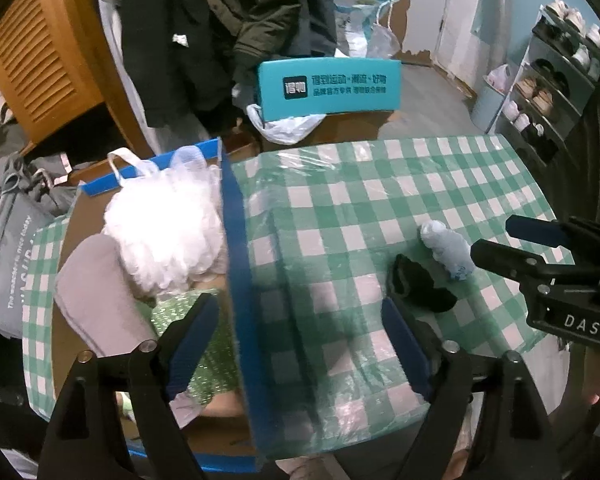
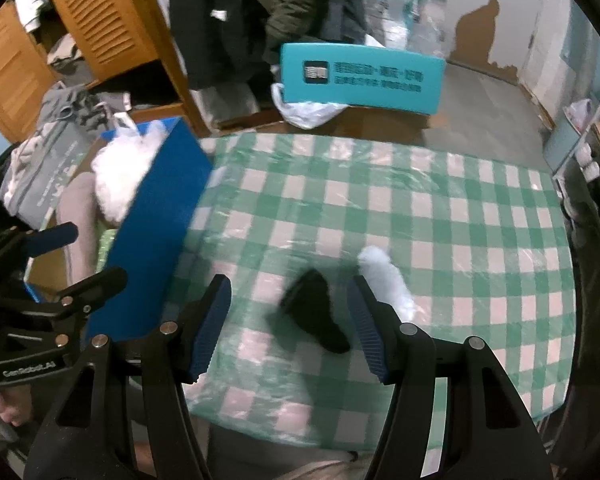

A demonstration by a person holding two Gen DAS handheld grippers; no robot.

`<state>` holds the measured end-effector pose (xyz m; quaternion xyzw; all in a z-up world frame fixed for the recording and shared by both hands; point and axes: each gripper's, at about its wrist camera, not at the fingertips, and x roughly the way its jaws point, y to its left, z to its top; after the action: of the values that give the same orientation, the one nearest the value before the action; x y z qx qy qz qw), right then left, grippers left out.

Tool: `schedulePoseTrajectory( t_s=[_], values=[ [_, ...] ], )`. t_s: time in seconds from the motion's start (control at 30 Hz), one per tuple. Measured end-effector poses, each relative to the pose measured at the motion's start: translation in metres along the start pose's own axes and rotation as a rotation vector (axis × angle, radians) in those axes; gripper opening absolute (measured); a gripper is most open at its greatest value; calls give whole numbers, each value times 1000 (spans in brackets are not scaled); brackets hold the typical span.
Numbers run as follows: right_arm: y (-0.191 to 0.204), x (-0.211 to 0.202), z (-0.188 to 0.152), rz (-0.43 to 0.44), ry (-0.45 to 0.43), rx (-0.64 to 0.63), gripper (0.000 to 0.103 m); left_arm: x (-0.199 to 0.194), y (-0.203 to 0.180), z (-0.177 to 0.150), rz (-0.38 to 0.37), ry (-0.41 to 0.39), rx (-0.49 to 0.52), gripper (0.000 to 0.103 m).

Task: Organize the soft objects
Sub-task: 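Move both tools to the black sock and light blue rolled sock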

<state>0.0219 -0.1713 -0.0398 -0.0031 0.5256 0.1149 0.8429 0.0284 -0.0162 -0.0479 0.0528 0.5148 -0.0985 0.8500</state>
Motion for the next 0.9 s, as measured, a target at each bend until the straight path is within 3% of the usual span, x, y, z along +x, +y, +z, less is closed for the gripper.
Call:
schedulePoseTrajectory(
  t_s=[0.2, 0.5, 0.9],
  values=[
    [-23, 11, -3, -40, 38, -8, 60, 14, -14, 6, -18, 32, 11, 86],
    [-60, 37, -6, -46, 95, 85, 60, 46, -26, 16, -38, 84, 15, 86],
    [-77, 80, -8, -47, 170, 124, 60, 97, -42, 22, -68, 165, 9, 86]
  ],
)
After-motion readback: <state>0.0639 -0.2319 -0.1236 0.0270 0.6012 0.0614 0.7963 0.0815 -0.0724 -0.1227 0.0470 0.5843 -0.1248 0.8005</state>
